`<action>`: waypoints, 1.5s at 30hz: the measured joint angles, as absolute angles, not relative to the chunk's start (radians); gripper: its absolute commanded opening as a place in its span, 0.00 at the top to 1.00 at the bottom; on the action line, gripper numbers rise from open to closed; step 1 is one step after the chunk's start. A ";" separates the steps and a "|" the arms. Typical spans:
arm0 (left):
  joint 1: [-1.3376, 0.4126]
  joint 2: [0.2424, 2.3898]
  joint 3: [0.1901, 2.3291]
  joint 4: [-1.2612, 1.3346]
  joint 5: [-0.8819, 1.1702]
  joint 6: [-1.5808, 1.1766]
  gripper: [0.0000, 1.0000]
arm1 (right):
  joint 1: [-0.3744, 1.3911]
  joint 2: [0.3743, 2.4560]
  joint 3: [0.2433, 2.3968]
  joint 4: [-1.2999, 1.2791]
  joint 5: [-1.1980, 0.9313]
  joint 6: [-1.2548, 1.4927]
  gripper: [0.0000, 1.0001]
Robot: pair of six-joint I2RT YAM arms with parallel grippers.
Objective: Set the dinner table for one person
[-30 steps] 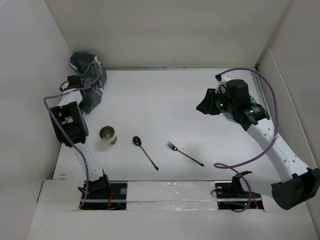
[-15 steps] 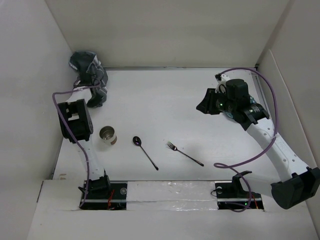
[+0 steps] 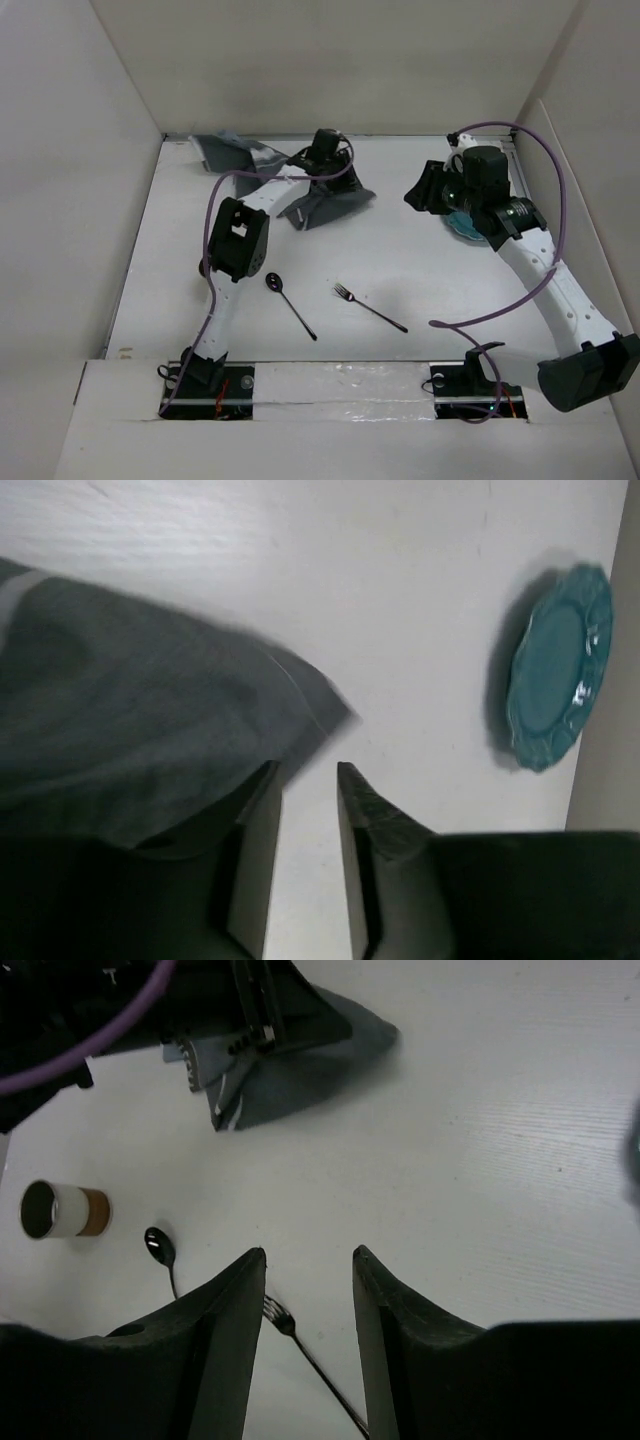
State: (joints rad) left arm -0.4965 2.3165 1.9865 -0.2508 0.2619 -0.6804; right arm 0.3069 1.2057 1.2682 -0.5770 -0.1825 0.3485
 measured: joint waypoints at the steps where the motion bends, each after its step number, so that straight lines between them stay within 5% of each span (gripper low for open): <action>1: -0.523 2.328 1.993 -0.250 0.282 -0.683 0.66 | 0.301 1.206 1.268 -0.579 -0.175 0.352 0.49; 4: -0.582 2.365 2.015 -0.268 0.316 -0.673 0.59 | 0.288 1.215 1.267 -0.575 -0.152 0.374 0.47; 6: -0.609 2.374 2.031 -0.293 0.319 -0.659 0.58 | 0.281 1.224 1.258 -0.564 -0.141 0.398 0.72; 7: -0.616 2.371 2.031 -0.304 0.314 -0.646 0.58 | 0.280 1.229 1.248 -0.556 -0.138 0.409 1.00; 8: -0.626 2.364 2.030 -0.304 0.314 -0.645 0.58 | 0.278 1.237 1.239 -0.551 -0.135 0.423 1.00; 16: -0.504 1.851 1.431 -0.157 0.160 -0.708 0.88 | 0.254 1.438 1.184 -0.463 -0.139 0.501 1.00; 18: -0.435 1.722 1.299 -0.100 0.129 -0.753 0.88 | 0.246 1.497 1.184 -0.441 -0.142 0.517 1.00; 22: -0.347 1.658 1.146 0.002 0.120 -0.835 0.73 | 0.237 1.573 1.182 -0.408 -0.163 0.547 0.72; 25: -0.334 1.747 1.120 0.006 0.119 -0.872 0.62 | 0.236 1.581 1.175 -0.381 -0.180 0.564 0.61; 33: -0.354 1.891 1.175 -0.024 0.070 -0.916 0.58 | 0.236 1.578 1.112 -0.322 -0.212 0.577 0.58; 45: -0.422 1.963 1.279 -0.107 -0.057 -0.907 0.67 | 0.194 1.592 1.096 -0.269 -0.229 0.577 0.56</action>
State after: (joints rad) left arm -0.4221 1.9625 1.2793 -0.1070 -0.0574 -0.9070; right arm 0.1940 1.5925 1.0958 -0.2691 -0.2295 0.5774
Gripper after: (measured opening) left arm 0.343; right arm 0.441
